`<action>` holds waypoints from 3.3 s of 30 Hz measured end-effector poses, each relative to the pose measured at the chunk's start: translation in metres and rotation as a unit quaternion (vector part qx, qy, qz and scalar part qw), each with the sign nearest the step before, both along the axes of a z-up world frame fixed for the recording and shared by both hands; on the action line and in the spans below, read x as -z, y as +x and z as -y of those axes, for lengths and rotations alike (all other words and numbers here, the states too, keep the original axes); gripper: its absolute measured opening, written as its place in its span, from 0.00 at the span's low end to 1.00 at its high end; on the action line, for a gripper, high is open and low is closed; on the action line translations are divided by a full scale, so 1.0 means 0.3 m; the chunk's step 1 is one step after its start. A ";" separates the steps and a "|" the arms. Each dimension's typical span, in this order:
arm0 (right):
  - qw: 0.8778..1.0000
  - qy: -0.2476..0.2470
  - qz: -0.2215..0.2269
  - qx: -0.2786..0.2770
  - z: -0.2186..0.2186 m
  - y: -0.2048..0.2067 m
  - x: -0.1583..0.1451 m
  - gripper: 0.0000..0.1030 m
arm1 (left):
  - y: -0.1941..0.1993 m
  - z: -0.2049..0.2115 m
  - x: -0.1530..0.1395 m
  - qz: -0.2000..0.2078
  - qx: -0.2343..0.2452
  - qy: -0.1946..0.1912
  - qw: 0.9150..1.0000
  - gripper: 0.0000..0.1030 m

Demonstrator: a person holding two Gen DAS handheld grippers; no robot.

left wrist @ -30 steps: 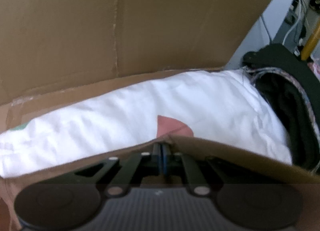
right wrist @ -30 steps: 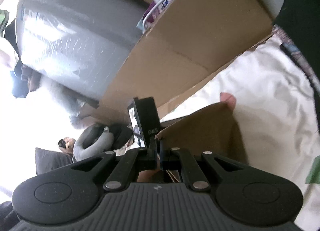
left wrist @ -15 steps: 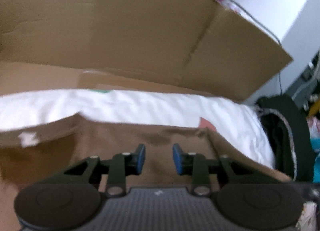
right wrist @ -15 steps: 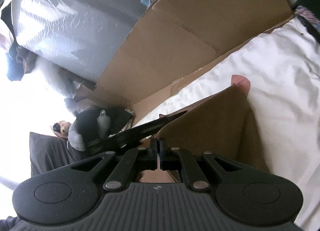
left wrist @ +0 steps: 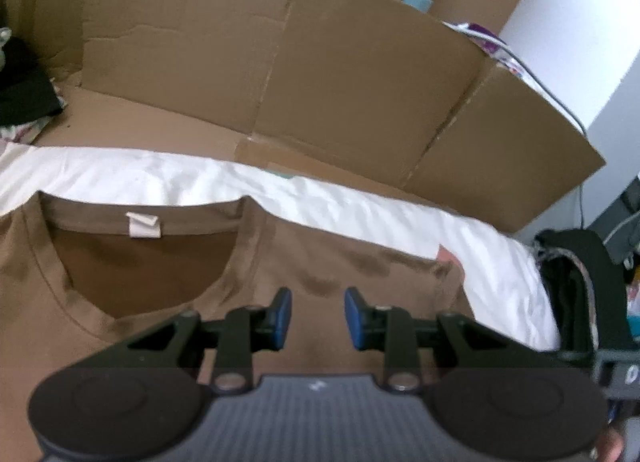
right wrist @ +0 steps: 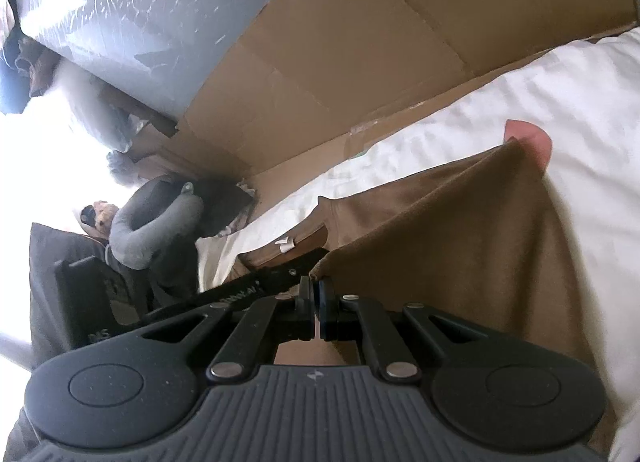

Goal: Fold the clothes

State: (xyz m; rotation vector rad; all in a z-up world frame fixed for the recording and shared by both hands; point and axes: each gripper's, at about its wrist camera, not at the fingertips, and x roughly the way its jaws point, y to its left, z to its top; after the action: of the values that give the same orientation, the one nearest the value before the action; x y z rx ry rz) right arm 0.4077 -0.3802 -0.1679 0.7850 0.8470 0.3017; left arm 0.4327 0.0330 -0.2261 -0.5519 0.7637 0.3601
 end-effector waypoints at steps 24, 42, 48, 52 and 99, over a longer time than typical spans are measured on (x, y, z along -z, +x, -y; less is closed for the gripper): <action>0.997 -0.072 -0.015 0.027 0.094 -0.058 0.087 0.39 | -0.030 -0.016 0.072 0.001 0.003 -0.033 0.999 0.44; 0.983 -0.166 -0.041 0.067 0.261 -0.004 0.135 0.39 | -0.024 0.034 0.139 -0.030 0.066 -0.015 0.997 0.03; 0.980 -0.172 -0.047 0.089 0.302 0.096 0.141 0.38 | -0.033 0.033 0.104 -0.025 0.073 -0.007 0.997 0.02; 0.976 -0.190 -0.049 0.099 0.309 0.149 0.136 0.36 | -0.034 0.027 0.096 -0.021 0.069 -0.006 0.997 0.02; 0.964 -0.265 -0.005 0.002 0.267 -0.078 -0.027 0.43 | -0.063 0.004 0.128 -0.042 0.037 -0.012 0.998 0.21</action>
State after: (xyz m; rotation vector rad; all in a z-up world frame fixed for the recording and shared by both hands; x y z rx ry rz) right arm 0.3843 -0.4604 -0.1597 0.2877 0.8838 0.0578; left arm 0.4137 0.0317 -0.2644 -0.5325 0.8680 0.3065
